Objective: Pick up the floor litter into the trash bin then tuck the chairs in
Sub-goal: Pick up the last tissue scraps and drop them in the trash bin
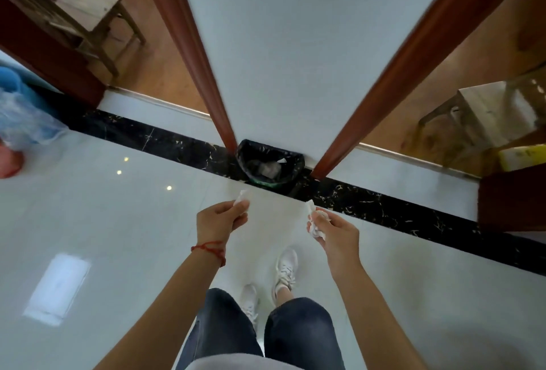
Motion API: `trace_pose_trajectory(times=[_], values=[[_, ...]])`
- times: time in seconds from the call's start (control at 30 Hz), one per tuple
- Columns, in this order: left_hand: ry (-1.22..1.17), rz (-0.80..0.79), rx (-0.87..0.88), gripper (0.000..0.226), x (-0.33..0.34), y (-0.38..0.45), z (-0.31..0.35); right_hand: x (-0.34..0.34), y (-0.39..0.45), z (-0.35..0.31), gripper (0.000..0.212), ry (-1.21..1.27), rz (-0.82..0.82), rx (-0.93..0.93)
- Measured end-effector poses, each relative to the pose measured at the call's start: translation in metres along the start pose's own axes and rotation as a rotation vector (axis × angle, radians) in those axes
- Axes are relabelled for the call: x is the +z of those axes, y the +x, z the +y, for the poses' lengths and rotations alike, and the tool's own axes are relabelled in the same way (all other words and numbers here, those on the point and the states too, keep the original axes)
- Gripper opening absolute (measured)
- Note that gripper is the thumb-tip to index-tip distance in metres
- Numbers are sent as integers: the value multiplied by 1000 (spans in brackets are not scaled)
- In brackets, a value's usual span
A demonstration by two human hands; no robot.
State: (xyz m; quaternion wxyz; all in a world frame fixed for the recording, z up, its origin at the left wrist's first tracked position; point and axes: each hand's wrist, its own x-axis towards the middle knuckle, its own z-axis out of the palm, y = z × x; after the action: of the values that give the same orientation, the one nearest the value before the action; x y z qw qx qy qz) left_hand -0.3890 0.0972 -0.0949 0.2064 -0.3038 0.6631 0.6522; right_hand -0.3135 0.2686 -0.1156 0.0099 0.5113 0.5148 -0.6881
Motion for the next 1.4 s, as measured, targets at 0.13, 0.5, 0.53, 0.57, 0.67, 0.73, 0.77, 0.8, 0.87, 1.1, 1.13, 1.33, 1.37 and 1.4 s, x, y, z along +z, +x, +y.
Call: trace_pose_trajectory(times=[0.13,0.5,0.53,0.57,0.67,0.73,0.77,0.8,0.87,1.1,1.13,1.33,1.37,1.4], values=[[6,30,-35,6,31,48,-5,13,59,-5,12,-13,-17,35],[-9,38,-109,9,79,193,-46,59,210,27,7,-36,2,51],[-6,35,-110,7,82,206,-51,61,220,33,6,-46,4,47],[-8,34,-114,6,86,219,-55,63,229,37,7,-48,5,47],[0,33,-128,5,98,254,-72,64,251,51,10,-44,26,59],[1,51,-167,8,104,275,-84,64,262,60,11,-53,44,66],[-9,65,-192,9,107,284,-90,63,266,63,12,-58,50,66],[-23,75,-219,10,109,292,-96,63,269,65,13,-61,55,67],[-53,89,-272,12,116,307,-104,63,274,67,11,-44,61,69],[-18,88,-333,23,144,345,-106,68,288,72,14,-72,78,64],[14,83,-339,24,145,348,-104,69,289,73,12,-68,78,66],[536,-10,-78,30,124,341,-104,78,298,78,11,-57,85,85],[641,-27,3,35,120,337,-105,81,300,80,14,-50,88,91],[730,-44,88,37,115,334,-106,85,303,82,13,-46,92,95]])
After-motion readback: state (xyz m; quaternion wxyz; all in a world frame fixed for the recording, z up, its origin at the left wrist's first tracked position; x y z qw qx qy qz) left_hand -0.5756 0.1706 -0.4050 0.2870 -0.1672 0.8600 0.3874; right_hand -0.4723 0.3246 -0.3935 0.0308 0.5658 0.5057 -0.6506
